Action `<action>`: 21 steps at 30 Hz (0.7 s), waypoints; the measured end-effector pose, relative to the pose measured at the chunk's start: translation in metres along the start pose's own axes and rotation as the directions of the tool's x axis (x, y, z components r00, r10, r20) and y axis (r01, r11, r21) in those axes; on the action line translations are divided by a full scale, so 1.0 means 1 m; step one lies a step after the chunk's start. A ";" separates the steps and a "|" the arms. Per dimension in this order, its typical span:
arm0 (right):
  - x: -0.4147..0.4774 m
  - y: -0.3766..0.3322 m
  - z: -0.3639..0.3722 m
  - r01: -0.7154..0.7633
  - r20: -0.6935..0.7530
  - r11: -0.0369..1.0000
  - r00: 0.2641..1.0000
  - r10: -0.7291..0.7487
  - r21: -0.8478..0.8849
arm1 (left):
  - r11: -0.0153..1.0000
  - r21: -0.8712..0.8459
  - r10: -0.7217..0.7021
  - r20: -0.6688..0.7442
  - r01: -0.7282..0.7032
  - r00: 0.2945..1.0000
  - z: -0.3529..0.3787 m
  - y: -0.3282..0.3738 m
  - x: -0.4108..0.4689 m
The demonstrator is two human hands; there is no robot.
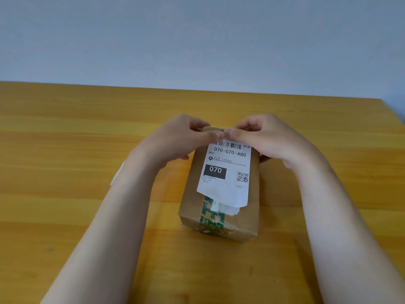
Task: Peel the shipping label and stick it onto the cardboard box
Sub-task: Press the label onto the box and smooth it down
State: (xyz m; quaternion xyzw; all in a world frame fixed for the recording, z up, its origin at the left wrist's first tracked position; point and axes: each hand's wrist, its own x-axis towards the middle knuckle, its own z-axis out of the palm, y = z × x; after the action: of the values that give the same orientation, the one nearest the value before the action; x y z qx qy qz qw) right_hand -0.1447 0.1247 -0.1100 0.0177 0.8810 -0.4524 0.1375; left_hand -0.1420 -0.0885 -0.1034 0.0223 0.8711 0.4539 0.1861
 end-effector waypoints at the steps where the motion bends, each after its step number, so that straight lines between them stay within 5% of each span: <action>1: -0.002 -0.001 -0.002 0.006 0.039 1.000 0.999 -0.005 -0.021 | 0.999 0.037 -0.014 0.053 0.012 0.998 -0.002 0.002 -0.003; 6: -0.010 -0.003 -0.012 0.046 0.204 0.994 0.979 -0.025 -0.098 | 0.994 0.088 -0.078 0.216 0.060 0.973 -0.006 0.008 -0.013; 11: -0.012 -0.005 -0.015 0.103 0.283 0.988 0.957 -0.067 -0.113 | 0.991 0.116 -0.091 0.227 0.066 0.970 -0.005 0.009 -0.014; 21: -0.012 -0.008 -0.007 0.098 0.233 0.987 0.970 -0.067 -0.125 | 0.998 0.060 -0.014 0.170 0.004 0.985 -0.003 0.003 -0.009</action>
State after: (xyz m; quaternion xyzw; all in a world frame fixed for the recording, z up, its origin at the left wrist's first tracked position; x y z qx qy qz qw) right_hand -0.1357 0.1269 -0.0965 -0.0805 0.8881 -0.3958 0.2195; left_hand -0.1355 -0.0912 -0.0968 0.0625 0.8653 0.4232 0.2611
